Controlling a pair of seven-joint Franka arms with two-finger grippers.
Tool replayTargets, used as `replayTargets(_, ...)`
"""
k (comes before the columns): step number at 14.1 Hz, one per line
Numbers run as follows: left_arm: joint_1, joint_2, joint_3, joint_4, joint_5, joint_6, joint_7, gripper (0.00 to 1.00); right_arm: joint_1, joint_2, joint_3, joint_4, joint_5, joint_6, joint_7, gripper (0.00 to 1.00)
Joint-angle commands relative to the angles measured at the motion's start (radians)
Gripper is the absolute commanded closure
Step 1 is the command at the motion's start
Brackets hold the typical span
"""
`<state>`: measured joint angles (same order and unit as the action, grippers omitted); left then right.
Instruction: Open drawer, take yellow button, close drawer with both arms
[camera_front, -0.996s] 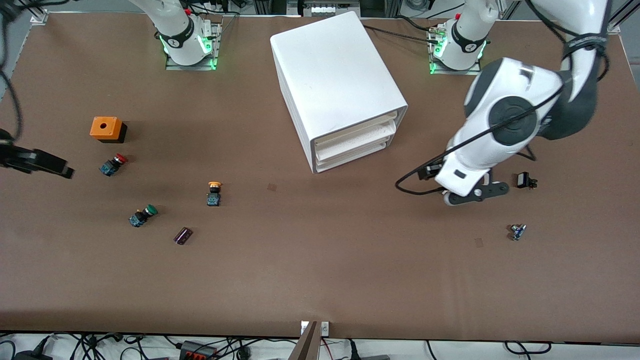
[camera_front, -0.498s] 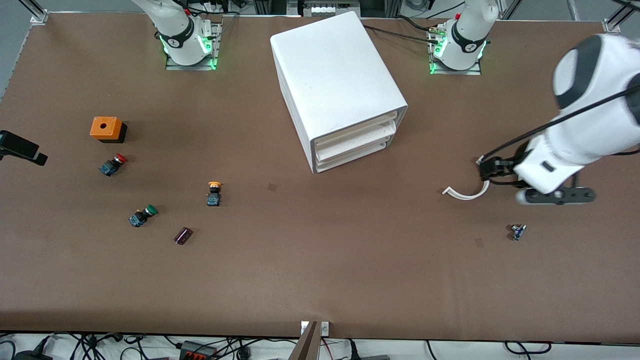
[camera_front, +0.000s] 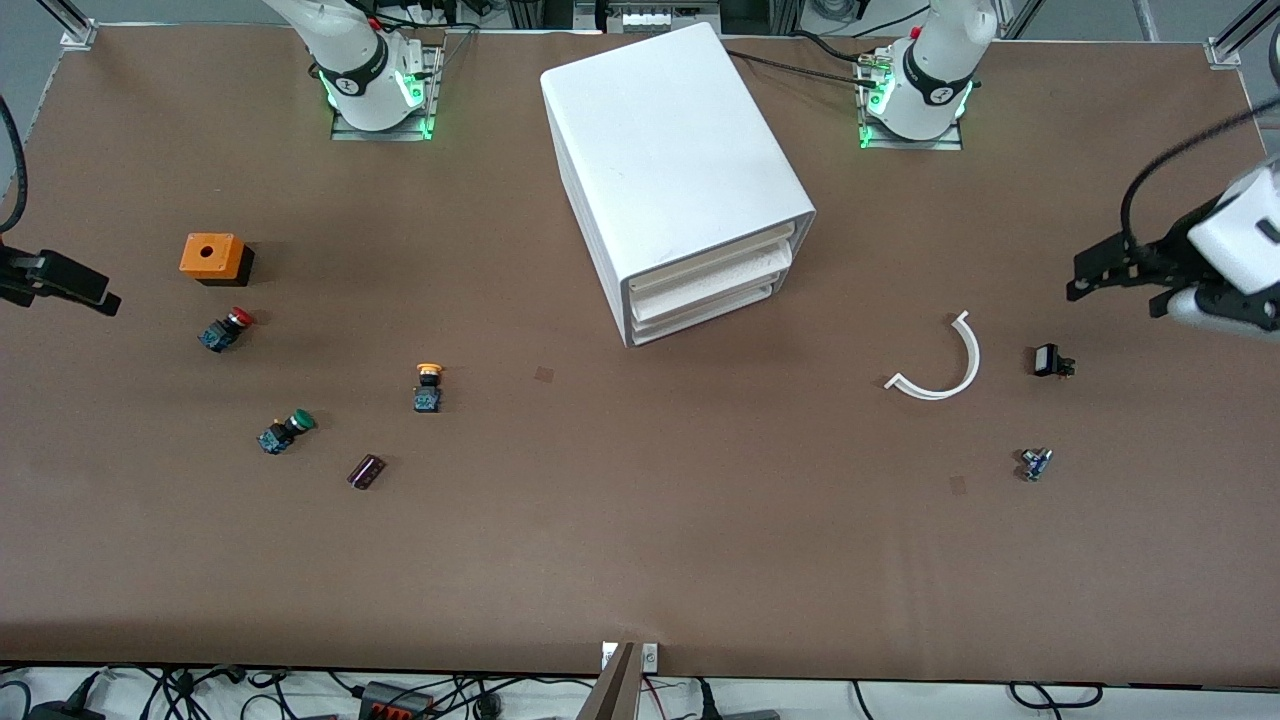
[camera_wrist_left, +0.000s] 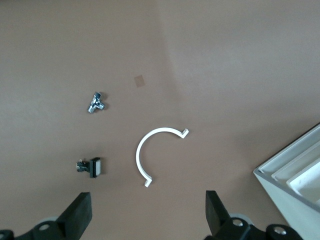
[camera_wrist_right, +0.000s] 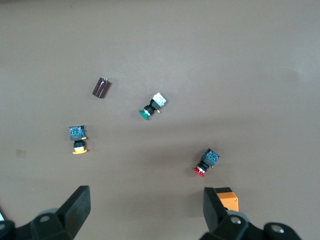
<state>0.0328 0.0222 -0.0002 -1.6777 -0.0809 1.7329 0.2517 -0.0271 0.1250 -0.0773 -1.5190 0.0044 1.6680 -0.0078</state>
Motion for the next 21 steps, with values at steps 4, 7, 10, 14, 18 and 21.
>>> replayTargets(4,-0.051,-0.059,-0.003,-0.077,0.102,0.057,-0.058,0.00,0.000,-0.105,0.008,-0.173,-0.015,0.095,-0.012,0.00)
replayTargets(7,-0.045,-0.050,-0.024,-0.057,0.102,0.044,-0.063,0.00,-0.002,-0.084,0.008,-0.136,-0.015,0.075,-0.014,0.00)
replayTargets(10,-0.040,-0.051,-0.023,-0.054,0.099,0.022,-0.068,0.00,-0.002,-0.082,0.008,-0.135,-0.014,0.076,-0.017,0.00)
replayTargets(14,-0.044,-0.048,-0.024,-0.013,0.099,-0.061,-0.069,0.00,-0.001,-0.079,0.008,-0.135,-0.012,0.073,-0.017,0.00)
replayTargets(18,-0.047,-0.047,-0.024,-0.011,0.099,-0.061,-0.069,0.00,-0.002,-0.079,0.010,-0.135,-0.012,0.072,-0.017,0.00)
replayTargets(21,-0.048,-0.047,-0.024,-0.011,0.099,-0.062,-0.068,0.00,0.001,-0.079,0.011,-0.135,-0.011,0.073,-0.015,0.00)
